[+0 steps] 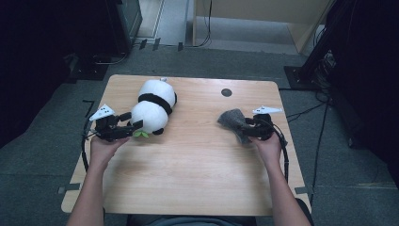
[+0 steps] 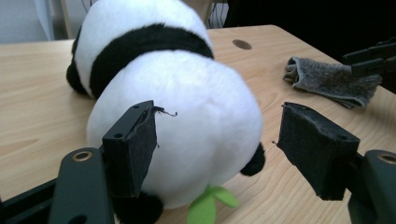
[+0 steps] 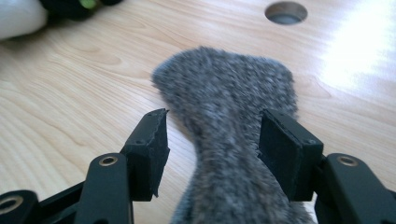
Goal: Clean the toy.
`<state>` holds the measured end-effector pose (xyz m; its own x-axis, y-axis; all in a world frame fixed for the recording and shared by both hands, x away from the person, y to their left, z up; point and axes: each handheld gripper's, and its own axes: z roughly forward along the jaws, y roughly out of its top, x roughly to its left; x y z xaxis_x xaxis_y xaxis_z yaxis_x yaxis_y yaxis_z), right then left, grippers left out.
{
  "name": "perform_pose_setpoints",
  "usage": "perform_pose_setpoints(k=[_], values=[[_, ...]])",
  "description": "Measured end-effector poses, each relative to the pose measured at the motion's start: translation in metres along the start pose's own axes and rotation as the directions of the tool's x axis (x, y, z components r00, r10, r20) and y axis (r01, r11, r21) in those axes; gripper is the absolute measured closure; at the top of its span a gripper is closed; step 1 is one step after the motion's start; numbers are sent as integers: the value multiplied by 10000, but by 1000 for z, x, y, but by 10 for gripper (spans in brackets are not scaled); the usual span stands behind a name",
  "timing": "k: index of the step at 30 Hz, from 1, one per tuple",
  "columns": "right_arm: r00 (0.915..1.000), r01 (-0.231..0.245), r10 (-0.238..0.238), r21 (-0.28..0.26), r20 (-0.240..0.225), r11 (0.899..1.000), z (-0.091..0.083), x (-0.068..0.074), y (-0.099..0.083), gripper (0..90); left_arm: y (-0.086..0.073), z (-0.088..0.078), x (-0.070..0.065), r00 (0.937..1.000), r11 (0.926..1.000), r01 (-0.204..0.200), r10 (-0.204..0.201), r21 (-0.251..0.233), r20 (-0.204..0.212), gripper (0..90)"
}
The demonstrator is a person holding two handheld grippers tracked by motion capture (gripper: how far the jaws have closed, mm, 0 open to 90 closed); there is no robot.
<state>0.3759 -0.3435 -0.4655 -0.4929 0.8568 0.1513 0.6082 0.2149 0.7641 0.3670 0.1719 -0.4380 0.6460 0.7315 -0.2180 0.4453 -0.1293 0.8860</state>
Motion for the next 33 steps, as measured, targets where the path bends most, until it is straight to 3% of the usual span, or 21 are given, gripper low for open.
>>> perform_pose_setpoints(k=[4,13,20,33], values=[[9994,308,-310,-153,-165,9994,-4,12,3,427,6,4,-14,9984,9984,-556,556,30,121,279],[9941,920,-938,-359,-549,9951,-6,33,7,427,11,17,-38,9945,9969,-786,779,81,700,278],[9881,1269,-1296,-376,-825,9912,-1,47,5,420,10,33,-61,9876,9924,-1195,1157,305,1058,270],[9746,1746,-1728,2,-1423,9846,15,74,0,422,-3,65,-95,9751,9769,-1882,1735,1016,1378,269]])
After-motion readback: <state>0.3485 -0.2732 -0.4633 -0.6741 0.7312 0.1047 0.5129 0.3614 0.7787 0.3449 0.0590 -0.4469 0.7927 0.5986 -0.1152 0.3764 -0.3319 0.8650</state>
